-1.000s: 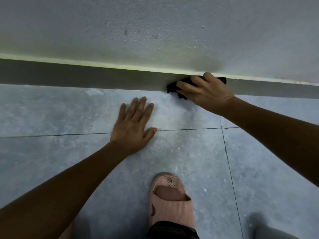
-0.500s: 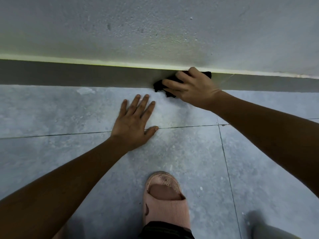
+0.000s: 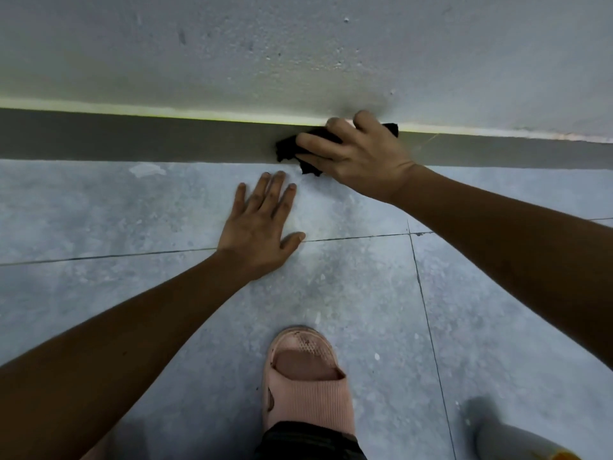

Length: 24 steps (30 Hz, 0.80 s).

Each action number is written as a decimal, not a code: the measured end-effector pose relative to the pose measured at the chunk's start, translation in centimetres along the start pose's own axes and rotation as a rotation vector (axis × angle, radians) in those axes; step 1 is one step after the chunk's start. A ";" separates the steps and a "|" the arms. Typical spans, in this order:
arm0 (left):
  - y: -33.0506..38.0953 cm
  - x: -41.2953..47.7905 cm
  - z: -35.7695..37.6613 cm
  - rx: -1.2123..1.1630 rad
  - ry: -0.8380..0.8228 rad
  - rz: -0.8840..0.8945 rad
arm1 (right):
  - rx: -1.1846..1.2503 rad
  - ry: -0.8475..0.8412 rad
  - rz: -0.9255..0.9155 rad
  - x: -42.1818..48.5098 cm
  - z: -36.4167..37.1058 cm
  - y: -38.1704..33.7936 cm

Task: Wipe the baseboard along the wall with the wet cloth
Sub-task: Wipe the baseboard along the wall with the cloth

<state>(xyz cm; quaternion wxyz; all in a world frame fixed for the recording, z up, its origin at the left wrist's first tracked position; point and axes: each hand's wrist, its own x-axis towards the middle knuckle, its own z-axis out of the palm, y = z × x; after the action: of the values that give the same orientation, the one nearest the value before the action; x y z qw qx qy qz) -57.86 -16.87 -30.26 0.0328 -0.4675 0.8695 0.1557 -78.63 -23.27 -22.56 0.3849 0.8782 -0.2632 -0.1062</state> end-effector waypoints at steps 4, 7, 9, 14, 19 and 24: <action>-0.2 0.0 0.0 0.018 -0.021 0.015 | -0.053 -0.103 -0.081 -2.7 0.6 0.7; -0.1 0.0 -0.1 0.035 -0.034 0.011 | -0.003 -0.116 -0.071 -5.4 1.2 1.8; 0.0 -0.1 -0.2 0.037 -0.040 0.009 | -0.013 -0.152 -0.061 -7.4 1.1 2.4; -1.6 -1.0 -0.8 0.048 -0.045 0.003 | -0.009 -0.061 0.058 -6.8 -0.8 3.5; -1.9 -1.4 -0.8 0.032 -0.016 0.008 | 0.045 0.082 0.095 -1.1 -1.4 1.1; -2.2 -1.5 -1.1 0.031 -0.026 0.001 | -0.008 -0.124 -0.104 0.4 -0.4 -0.1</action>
<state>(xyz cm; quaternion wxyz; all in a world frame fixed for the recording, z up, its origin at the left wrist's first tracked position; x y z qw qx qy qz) -55.07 -17.11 -29.48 0.0511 -0.4644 0.8717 0.1480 -78.08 -23.23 -22.39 0.3653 0.8809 -0.2403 -0.1811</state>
